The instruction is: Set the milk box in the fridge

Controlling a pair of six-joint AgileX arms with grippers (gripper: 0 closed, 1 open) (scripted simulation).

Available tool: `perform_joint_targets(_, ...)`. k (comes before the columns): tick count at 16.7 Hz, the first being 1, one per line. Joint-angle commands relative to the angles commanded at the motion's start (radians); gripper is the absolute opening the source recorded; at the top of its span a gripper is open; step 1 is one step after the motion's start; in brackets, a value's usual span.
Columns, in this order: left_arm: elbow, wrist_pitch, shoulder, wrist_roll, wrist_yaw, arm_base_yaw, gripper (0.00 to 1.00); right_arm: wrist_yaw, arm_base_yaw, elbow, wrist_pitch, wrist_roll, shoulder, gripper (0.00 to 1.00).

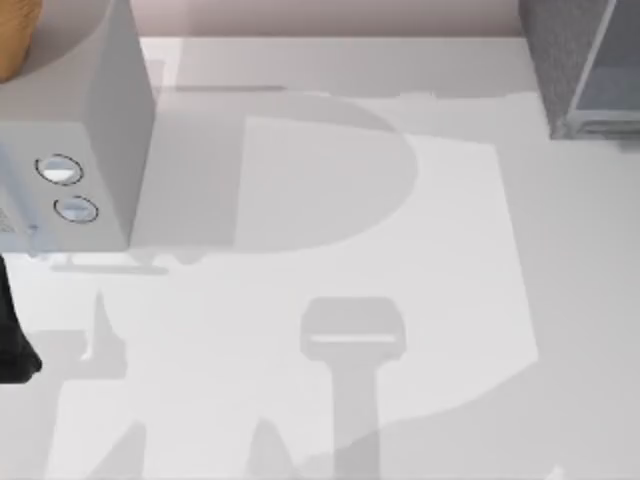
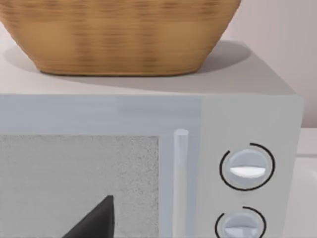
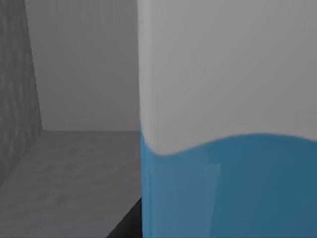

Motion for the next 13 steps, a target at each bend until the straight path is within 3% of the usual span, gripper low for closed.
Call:
perform_joint_targets(8,0.0,0.0,0.0,0.0,0.0,0.0,1.0,0.043,0.039,0.471,-0.258,0.002,0.186,0.0)
perform_joint_targets(13,0.0,0.0,0.0,0.0,0.0,0.0,1.0,0.055,0.048,0.563,-0.329,0.0,0.228,0.0)
